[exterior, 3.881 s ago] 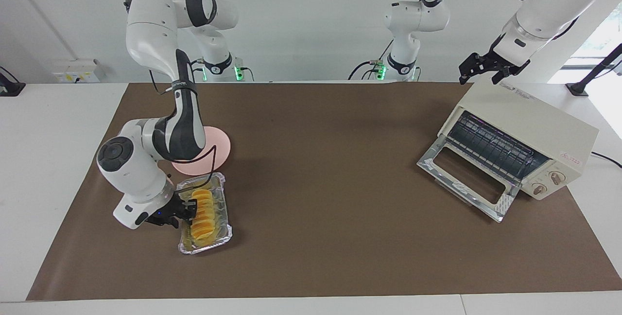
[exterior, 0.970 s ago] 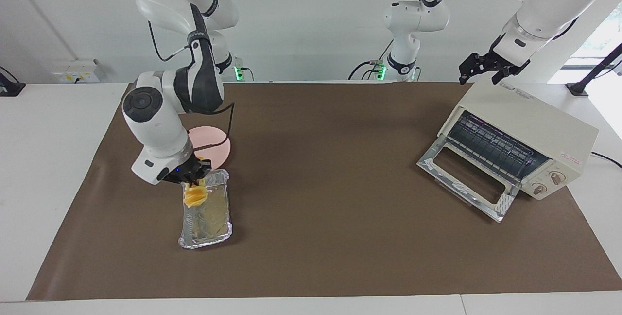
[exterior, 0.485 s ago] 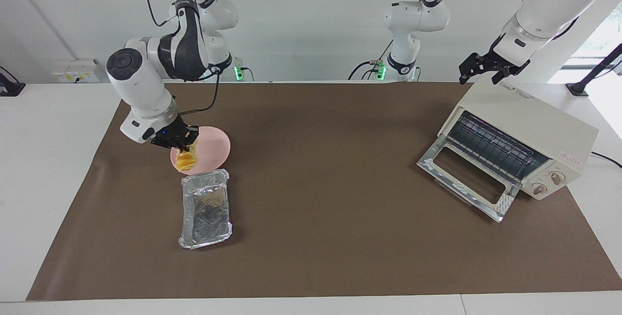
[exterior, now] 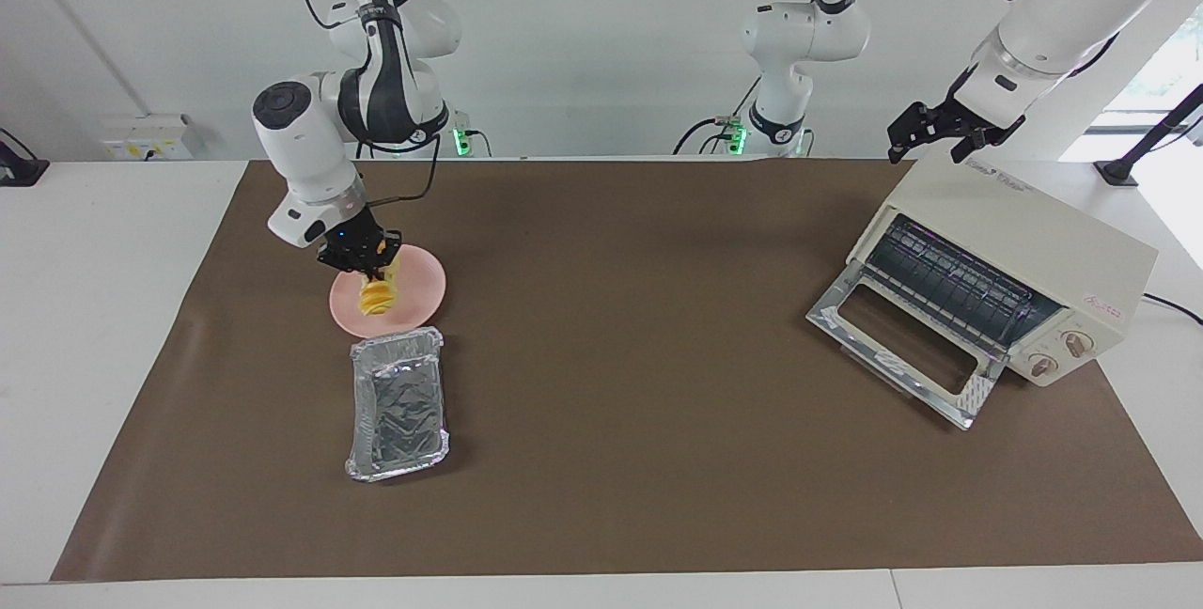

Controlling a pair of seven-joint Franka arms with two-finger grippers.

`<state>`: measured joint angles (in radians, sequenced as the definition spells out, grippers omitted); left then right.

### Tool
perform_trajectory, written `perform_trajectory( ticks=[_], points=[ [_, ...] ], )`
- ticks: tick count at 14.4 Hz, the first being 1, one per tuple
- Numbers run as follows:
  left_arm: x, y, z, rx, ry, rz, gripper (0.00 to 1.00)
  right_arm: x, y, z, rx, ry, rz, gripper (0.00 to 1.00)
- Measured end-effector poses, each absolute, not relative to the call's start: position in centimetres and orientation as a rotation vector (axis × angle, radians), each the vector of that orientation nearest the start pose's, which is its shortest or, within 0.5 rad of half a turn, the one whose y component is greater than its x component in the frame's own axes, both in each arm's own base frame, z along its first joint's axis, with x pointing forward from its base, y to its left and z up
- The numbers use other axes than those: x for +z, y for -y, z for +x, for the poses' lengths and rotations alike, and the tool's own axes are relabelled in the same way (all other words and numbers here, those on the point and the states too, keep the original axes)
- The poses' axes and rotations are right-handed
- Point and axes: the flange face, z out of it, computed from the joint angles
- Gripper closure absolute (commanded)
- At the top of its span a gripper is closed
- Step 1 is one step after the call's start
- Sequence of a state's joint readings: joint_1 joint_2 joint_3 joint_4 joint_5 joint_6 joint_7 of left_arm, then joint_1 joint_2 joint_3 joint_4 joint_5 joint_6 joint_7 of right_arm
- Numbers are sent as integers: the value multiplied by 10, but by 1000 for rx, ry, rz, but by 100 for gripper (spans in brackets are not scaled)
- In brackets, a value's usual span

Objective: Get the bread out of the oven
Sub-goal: 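Lift the bread rolls onto the pink plate with the right gripper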

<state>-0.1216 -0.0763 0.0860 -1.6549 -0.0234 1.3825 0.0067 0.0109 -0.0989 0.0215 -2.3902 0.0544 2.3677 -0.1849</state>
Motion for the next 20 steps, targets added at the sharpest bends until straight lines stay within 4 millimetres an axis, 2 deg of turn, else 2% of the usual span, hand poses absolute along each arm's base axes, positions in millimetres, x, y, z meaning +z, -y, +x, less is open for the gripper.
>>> perform_trajectory(
  ticks=[7, 8, 9, 10, 11, 17, 19, 20],
  points=[
    [612, 19, 508, 311, -71, -3152, 0, 342, -50, 487, -183, 271, -3091, 100],
    [612, 19, 508, 311, -71, -3152, 0, 339, -52, 487, -184, 276, -3090, 94],
    [612, 19, 508, 311, -71, -3152, 0, 338, -53, 487, -182, 276, -3090, 54],
    [612, 19, 508, 311, -71, -3152, 0, 336, -52, 487, -178, 273, -3090, 4],
    [612, 19, 508, 311, -71, -3152, 0, 336, -50, 487, -177, 267, -3091, 0],
    [612, 19, 508, 311, -71, -3152, 0, 339, -46, 490, -173, 288, -3091, 0],
    [612, 19, 508, 311, -71, -3152, 0, 354, -43, 496, -84, 307, -3089, 0],
    [612, 19, 508, 311, -71, -3152, 0, 371, -40, 503, -45, 312, -3086, 0]
  ],
)
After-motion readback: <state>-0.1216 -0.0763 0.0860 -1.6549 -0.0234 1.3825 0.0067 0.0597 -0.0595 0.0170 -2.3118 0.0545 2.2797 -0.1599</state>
